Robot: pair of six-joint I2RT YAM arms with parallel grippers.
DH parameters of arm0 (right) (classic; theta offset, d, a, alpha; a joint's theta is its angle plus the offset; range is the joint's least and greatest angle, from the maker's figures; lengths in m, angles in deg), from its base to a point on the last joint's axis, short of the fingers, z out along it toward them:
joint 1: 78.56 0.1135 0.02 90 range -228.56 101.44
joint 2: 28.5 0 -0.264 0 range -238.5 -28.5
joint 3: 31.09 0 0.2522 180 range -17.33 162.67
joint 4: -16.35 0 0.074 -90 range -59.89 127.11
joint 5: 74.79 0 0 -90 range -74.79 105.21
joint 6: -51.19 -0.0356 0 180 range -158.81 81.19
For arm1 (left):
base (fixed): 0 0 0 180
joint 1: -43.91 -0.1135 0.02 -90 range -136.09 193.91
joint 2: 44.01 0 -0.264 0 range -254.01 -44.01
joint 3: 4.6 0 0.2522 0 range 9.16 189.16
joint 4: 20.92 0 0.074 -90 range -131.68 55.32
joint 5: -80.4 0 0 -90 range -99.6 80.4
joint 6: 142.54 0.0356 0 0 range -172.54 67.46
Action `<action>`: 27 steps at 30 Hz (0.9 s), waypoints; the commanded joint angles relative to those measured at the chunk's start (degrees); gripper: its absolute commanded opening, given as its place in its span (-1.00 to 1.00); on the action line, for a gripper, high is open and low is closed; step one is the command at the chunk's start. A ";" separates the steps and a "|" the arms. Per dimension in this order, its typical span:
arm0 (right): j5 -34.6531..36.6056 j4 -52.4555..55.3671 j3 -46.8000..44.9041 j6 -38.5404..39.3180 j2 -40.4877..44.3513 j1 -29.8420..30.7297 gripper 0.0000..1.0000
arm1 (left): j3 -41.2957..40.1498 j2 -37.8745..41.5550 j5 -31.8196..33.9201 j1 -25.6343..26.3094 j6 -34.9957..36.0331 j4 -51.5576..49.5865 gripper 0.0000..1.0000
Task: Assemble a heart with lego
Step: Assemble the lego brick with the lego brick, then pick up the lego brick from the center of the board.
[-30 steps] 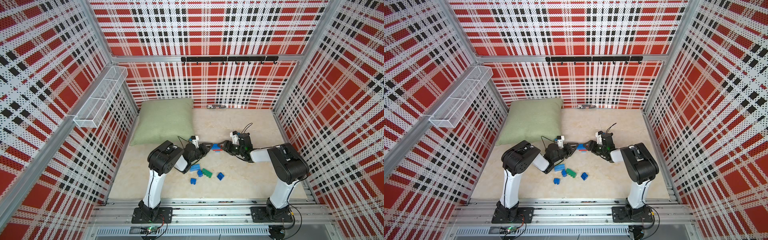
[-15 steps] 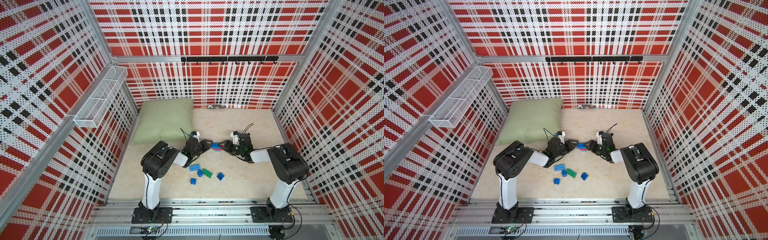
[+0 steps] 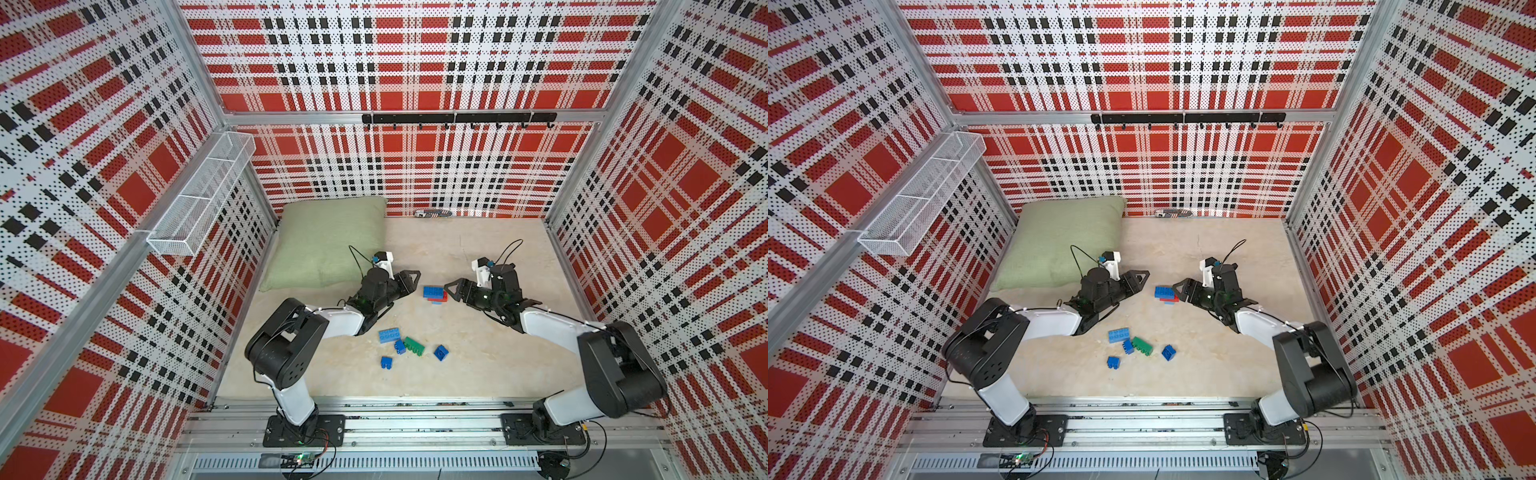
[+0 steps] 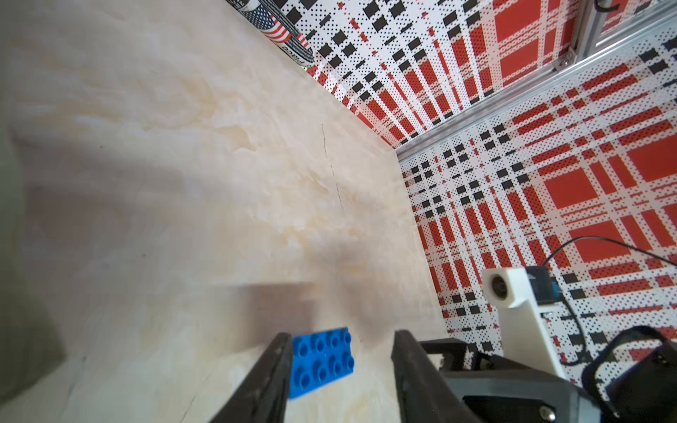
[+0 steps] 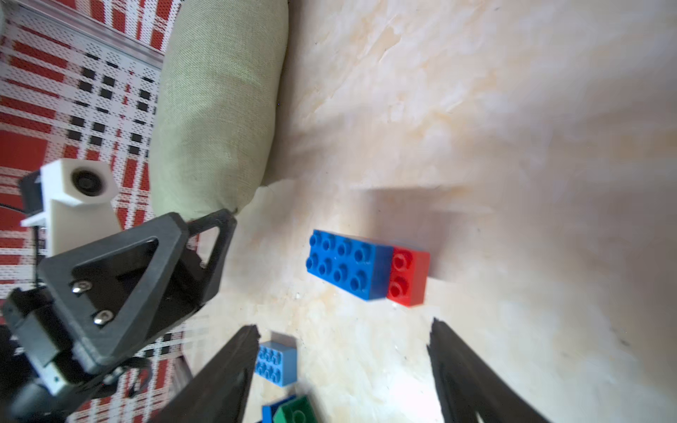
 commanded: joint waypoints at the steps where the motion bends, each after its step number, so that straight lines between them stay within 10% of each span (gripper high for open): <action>1: 8.14 17.03 -4.39 7.77 7.33 4.65 0.51 | -3.14 5.76 2.20 1.46 5.34 -6.95 0.02; 12: 20.49 16.72 -12.31 5.72 11.40 27.81 0.41 | -6.38 13.80 3.81 3.74 8.76 -16.65 0.07; 27: 24.15 13.11 -9.33 12.19 1.05 31.63 -0.13 | -6.38 16.64 6.74 3.59 9.86 -20.31 0.08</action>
